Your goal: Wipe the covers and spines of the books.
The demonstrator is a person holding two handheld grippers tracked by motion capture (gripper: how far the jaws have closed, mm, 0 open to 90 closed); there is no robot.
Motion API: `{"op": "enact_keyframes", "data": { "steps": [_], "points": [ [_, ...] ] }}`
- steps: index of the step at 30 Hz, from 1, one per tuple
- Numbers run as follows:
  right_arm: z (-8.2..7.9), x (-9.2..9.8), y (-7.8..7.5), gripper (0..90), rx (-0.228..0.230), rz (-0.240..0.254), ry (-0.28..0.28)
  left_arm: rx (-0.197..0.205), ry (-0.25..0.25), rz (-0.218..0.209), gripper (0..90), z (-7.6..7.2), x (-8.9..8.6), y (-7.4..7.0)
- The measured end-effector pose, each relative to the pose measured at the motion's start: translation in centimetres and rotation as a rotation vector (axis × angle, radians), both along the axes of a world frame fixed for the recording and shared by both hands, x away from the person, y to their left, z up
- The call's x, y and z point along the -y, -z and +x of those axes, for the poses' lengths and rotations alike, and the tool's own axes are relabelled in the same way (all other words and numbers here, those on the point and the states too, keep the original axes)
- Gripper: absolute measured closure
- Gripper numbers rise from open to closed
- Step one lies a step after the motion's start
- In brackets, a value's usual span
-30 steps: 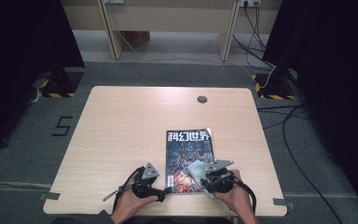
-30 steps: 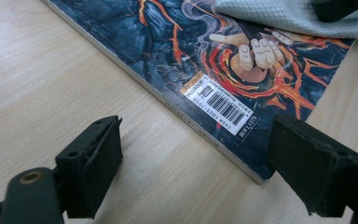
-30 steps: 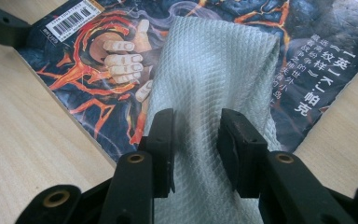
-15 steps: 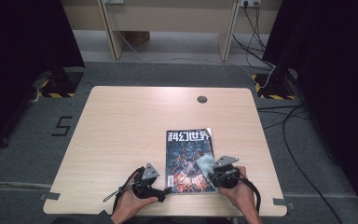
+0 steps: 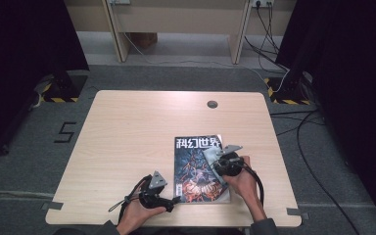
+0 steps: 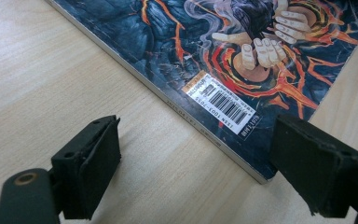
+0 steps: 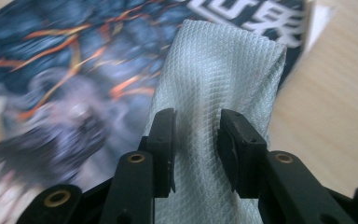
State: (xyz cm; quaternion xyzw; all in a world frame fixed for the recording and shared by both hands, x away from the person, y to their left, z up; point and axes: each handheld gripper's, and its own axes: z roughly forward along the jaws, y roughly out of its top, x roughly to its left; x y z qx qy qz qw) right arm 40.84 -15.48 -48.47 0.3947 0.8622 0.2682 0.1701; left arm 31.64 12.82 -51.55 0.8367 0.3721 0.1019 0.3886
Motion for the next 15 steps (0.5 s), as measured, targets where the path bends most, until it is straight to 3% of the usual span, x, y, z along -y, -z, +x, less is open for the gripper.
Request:
{"op": "enact_keyframes", "data": {
  "steps": [1,2,5,14,15],
  "points": [
    [1.3,0.2,0.0,66.8,0.0,0.0,0.028,0.0,0.0,0.0,15.2,0.0,0.0,0.0],
    [1.3,0.2,0.0,66.8,0.0,0.0,0.028,0.0,0.0,0.0,15.2,0.0,0.0,0.0],
    [3.4,0.5,-0.1,66.4,0.002,-0.008,0.082,0.001,0.0,0.0,15.2,0.0,0.0,0.0],
    [6.4,0.5,-0.1,66.3,0.001,-0.007,0.165,0.002,-0.001,-0.002,15.2,0.0,0.0,0.0],
    [6.8,0.5,-0.2,65.7,-0.019,-0.01,0.166,0.003,-0.001,-0.002,15.2,0.0,0.0,0.0]
  ]
}}
